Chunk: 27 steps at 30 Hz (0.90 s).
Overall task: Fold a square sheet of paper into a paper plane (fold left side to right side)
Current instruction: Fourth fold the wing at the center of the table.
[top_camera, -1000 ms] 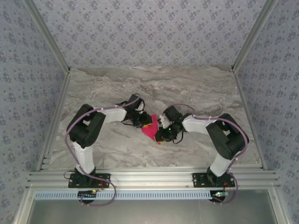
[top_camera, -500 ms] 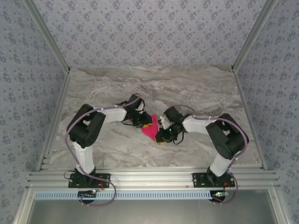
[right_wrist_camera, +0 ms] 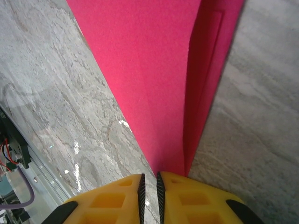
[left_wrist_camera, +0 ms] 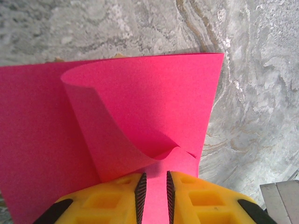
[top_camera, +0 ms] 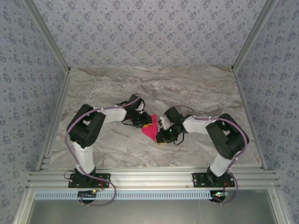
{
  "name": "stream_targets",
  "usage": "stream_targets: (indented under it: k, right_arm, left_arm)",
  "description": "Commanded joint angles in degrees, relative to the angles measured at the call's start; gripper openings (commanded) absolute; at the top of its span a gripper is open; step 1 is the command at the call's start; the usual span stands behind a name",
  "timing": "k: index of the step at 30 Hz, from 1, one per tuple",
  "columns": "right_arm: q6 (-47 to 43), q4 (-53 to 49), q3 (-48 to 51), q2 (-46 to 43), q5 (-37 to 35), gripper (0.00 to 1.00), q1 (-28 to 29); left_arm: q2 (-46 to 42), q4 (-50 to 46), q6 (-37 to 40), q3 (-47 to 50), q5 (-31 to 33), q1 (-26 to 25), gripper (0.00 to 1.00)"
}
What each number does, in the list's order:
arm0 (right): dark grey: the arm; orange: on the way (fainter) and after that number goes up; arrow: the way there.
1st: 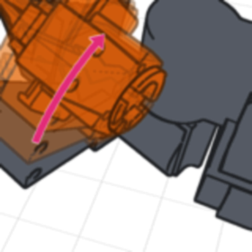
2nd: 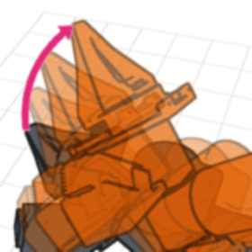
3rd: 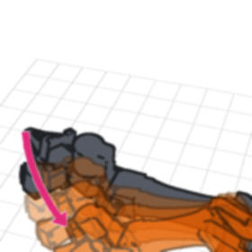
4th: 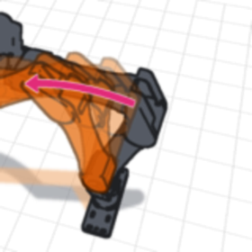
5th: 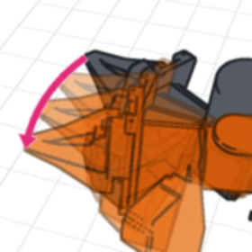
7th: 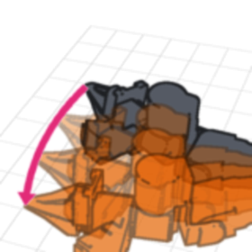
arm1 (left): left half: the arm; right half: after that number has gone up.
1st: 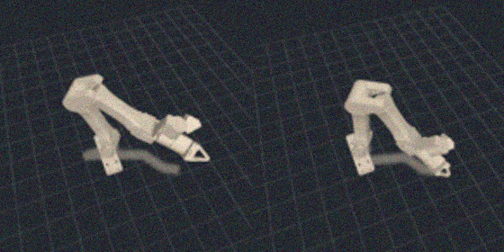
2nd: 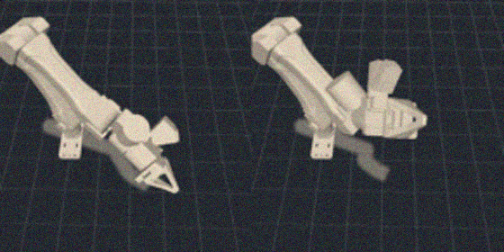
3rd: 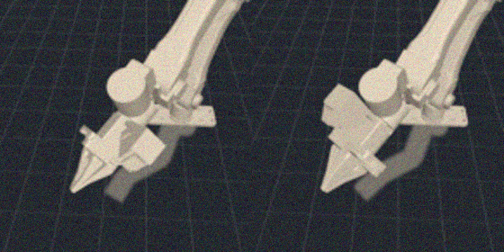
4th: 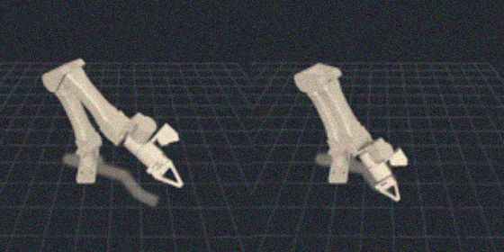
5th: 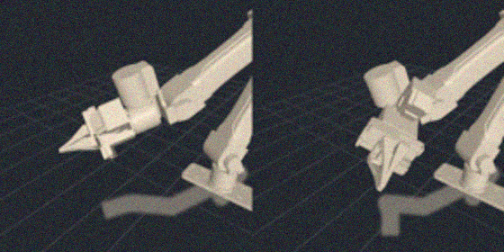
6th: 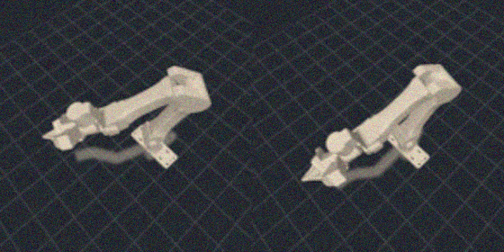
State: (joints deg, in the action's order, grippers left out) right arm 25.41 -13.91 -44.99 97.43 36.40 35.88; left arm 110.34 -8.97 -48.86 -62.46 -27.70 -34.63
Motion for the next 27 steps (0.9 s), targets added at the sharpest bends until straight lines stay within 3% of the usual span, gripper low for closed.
stream_targets:
  k: [1, 11, 21, 27]
  right_arm:
    - [-0.54, -7.48, 3.92, -0.57, 0.65, 0.18, 0.21]
    - [-0.20, -7.47, -0.20, -11.58, 0.08, 0.13, -0.75]
    - [4.49, 0.83, -3.41, -1.51, -4.32, 0.11, -2.02]
    - [3.90, 0.17, -3.47, 2.14, -4.66, 0.11, -1.56]
  left_arm:
    - [1.89, -6.19, 1.20, 1.21, 4.14, 0.18, 0.23]
    - [1.62, -5.79, 1.05, 1.19, 3.89, 0.17, 0.23]
    - [1.45, -5.62, 0.85, 1.21, 3.62, 0.07, 0.23]
    - [1.14, -5.10, 0.82, 1.11, 3.20, 0.02, 0.23]
